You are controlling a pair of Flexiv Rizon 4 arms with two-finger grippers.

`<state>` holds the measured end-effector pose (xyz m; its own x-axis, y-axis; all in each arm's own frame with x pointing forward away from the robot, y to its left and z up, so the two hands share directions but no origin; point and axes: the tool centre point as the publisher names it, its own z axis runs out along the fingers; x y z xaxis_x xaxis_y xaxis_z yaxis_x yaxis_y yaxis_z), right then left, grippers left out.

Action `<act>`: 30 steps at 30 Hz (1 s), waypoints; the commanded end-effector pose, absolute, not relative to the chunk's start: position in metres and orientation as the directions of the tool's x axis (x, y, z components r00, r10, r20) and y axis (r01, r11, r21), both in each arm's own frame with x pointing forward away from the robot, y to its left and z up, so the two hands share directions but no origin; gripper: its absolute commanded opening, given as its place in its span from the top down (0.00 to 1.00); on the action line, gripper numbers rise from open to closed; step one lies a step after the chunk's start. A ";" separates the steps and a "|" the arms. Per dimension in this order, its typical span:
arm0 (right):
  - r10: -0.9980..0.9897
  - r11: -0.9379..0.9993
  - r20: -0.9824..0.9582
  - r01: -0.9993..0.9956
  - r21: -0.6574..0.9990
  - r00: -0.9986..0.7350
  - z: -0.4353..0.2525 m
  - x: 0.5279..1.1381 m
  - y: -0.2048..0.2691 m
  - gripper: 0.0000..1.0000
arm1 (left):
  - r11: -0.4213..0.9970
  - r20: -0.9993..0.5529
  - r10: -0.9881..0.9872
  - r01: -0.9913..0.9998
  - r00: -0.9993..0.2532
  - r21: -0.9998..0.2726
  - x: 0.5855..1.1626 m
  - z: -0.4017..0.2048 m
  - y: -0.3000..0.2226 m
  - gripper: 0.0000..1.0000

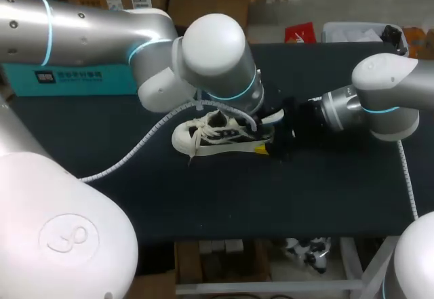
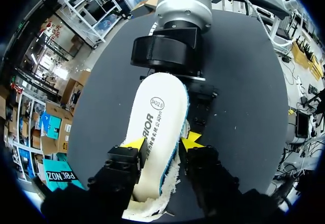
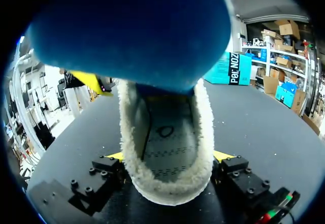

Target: Open the shoe tongue, take the insole out of the shoe, put the insole back into the shoe, and pack the shoe into the shoebox

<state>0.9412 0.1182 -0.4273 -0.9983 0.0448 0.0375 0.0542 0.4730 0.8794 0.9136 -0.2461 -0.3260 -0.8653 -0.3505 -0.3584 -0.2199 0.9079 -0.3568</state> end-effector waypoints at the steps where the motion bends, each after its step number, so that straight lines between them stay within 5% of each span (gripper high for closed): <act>1: 0.045 0.472 0.038 0.054 0.880 -0.998 -0.430 0.942 0.119 1.00 | 0.907 -0.427 -0.373 -0.227 -0.824 -0.356 0.917 -0.330 -0.250 0.57; 5: 0.045 0.472 0.038 0.054 0.880 -0.998 -0.430 0.942 0.119 1.00 | 0.904 -0.446 -0.385 -0.233 -0.808 -0.358 0.924 -0.333 -0.251 0.58; 10: 0.045 0.472 0.038 0.054 0.880 -0.998 -0.430 0.942 0.119 1.00 | 0.898 -0.447 -0.399 -0.243 -0.801 -0.366 0.933 -0.335 -0.249 1.00; 30: 0.042 0.479 0.030 0.047 0.877 -0.999 -0.426 0.944 0.117 1.00 | 0.835 -0.383 -0.437 -0.209 -0.814 -0.508 0.908 -0.281 -0.244 1.00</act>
<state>0.9422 0.1178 -0.4267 -0.9987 0.0419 0.0299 0.0463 0.4748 0.8789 0.9142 -0.2526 -0.2897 -0.8132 -0.4318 -0.3901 -0.2132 0.8448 -0.4908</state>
